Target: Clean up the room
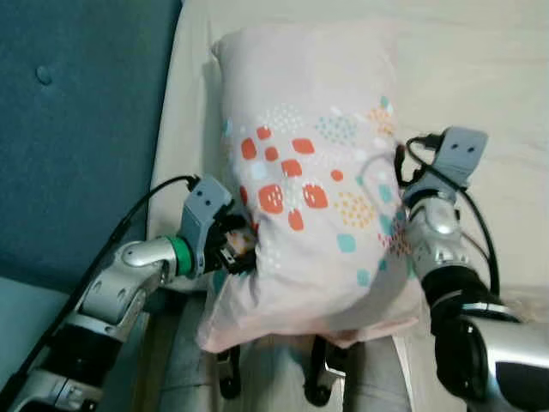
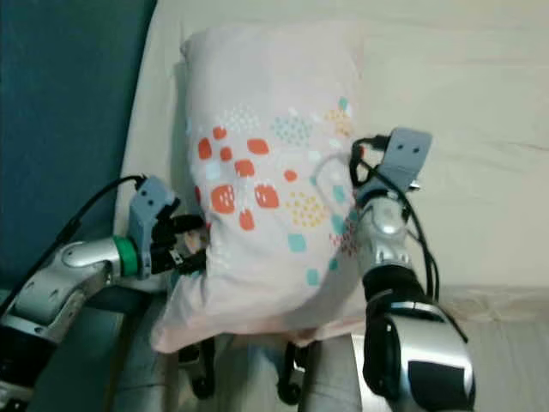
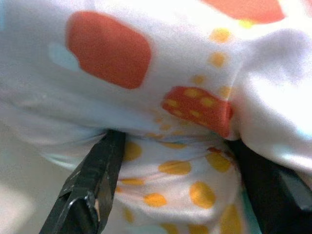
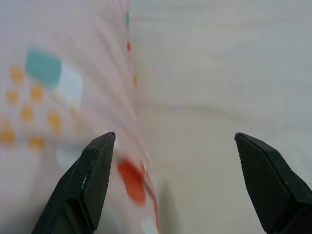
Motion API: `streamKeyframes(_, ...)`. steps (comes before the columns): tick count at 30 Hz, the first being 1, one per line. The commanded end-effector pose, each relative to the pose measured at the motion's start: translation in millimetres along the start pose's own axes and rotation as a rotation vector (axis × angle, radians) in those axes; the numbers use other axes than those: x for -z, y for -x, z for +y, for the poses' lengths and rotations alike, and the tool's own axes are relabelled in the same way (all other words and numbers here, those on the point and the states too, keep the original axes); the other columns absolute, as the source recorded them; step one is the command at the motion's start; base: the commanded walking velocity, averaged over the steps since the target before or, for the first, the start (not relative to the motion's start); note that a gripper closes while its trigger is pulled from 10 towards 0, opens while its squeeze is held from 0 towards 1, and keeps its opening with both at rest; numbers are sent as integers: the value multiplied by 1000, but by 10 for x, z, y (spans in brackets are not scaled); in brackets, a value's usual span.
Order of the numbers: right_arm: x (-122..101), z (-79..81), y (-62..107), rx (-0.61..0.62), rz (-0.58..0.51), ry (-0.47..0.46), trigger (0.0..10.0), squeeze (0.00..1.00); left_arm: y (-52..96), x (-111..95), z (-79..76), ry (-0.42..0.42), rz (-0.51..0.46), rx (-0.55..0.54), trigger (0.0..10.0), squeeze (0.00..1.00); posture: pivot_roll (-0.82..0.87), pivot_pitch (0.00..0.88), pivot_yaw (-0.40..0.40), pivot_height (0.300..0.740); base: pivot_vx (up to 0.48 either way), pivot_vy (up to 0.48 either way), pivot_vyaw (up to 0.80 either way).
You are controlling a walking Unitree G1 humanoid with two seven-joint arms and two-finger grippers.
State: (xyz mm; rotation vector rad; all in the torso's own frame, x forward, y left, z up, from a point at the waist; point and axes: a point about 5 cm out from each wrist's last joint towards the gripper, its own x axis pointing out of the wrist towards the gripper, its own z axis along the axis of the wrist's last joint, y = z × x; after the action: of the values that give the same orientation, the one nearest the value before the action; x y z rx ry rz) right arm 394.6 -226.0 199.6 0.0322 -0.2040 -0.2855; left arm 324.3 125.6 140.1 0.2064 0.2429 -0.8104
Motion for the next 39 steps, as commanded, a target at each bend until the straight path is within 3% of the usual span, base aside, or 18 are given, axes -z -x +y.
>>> streamKeyframes(1,119,-44,59,0,28,10,10000,0,-4,171,199,-99,97,-237,10000,0,104,271,139,596,0,0,0)
streamKeyframes(4,156,-43,82,-4,36,10,10000,0,21,156,326,-170,113,-362,10000,0,104,271,139,596,0,0,0)
streamKeyframes(6,324,61,202,-45,66,-16,10000,0,213,7,670,-306,111,-645,10000,0,105,270,143,596,0,0,0)
streamKeyframes(8,324,61,202,-45,66,-16,10000,0,213,7,670,-306,111,-645,10000,0,105,270,143,596,0,0,0)
streamKeyframes(9,387,124,258,-71,74,-29,10000,0,319,-76,812,-341,95,-764,10000,0,106,271,145,596,0,0,0)
streamKeyframes(10,456,250,356,-125,68,-53,10000,0,499,-241,978,-380,34,-908,10000,0,108,269,148,596,0,0,0)
streamKeyframes(14,486,463,514,-223,27,-76,10000,0,738,-502,1094,-387,-105,-1016,10000,0,106,265,147,596,0,0,0)
streamKeyframes(18,409,585,629,-293,-41,-72,10000,0,800,-623,998,-286,-243,-910,10000,0,98,256,142,596,0,0,0)
streamKeyframes(20,346,574,639,-297,-63,-82,10000,0,741,-575,854,-222,-245,-741,10000,0,94,250,139,596,0,0,0)
streamKeyframes(22,320,538,623,-286,-68,-88,10000,0,675,-505,698,-233,-223,-575,10000,0,90,245,136,596,0,0,0)
streamKeyframes(25,329,509,607,-276,-64,-80,10000,0,655,-469,656,-236,-216,-525,10000,0,88,239,134,596,0,0,0)
streamKeyframes(26,352,460,581,-249,-51,-75,10000,0,636,-427,644,-163,-199,-472,10000,0,86,233,133,596,0,0,0)
streamKeyframes(27,352,460,581,-249,-51,-75,10000,0,636,-427,644,-163,-199,-472,10000,0,86,233,133,596,0,0,0)
streamKeyframes(29,374,358,542,-185,-32,-77,10000,0,614,-433,682,1,-205,-398,10000,0,83,223,133,596,0,0,0)
streamKeyframes(33,376,330,539,-169,-29,-81,10000,0,608,-461,709,48,-219,-385,10000,0,86,222,133,596,0,0,0)
streamKeyframes(34,390,327,548,-167,-22,-84,10000,0,573,-513,751,84,-232,-392,10000,1000,88,219,132,596,0,0,0)
streamKeyframes(37,405,343,573,-174,-13,-88,10000,0,481,-532,749,132,-213,-377,10000,1000,86,214,132,596,0,0,0)
streamKeyframes(39,432,394,612,-189,7,-99,10000,0,234,-504,691,194,-151,-356,10000,1000,86,212,131,596,0,0,0)
